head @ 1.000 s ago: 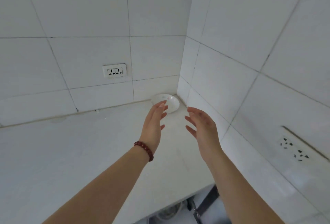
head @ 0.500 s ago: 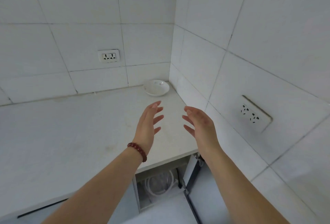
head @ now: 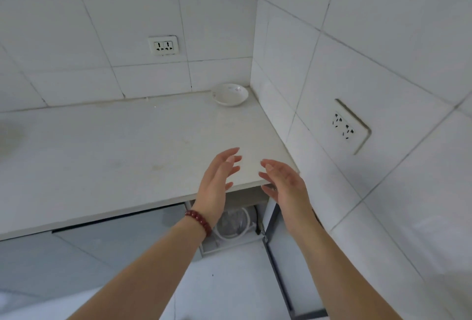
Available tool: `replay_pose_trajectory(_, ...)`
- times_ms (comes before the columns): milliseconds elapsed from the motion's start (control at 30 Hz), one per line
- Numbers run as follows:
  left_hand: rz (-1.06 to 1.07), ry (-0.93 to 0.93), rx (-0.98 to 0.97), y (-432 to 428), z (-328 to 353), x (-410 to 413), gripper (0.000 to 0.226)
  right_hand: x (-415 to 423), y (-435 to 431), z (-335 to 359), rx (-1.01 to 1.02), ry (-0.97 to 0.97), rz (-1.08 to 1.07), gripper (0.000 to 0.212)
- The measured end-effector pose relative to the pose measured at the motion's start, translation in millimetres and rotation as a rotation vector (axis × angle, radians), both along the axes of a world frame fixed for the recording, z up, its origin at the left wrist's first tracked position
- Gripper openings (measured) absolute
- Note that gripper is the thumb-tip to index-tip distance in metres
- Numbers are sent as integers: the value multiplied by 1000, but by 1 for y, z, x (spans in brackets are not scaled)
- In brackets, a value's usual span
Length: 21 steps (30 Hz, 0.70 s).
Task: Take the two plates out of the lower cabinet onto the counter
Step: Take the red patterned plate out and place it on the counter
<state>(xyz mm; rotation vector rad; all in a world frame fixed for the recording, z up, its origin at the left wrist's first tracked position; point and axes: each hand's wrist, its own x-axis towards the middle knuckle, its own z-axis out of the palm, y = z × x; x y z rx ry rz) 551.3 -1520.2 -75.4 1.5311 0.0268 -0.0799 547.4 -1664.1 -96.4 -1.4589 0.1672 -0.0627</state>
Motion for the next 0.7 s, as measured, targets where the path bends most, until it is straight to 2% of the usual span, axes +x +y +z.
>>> replay_pose_trajectory(400, -227, -33, 32, 17, -43, 32, 37, 12, 32, -39, 64, 60, -169, 15)
replay_pose_trajectory(700, -227, -3, 36, 14, -138, 51, 34, 34, 24, -126, 23, 76, -207, 23)
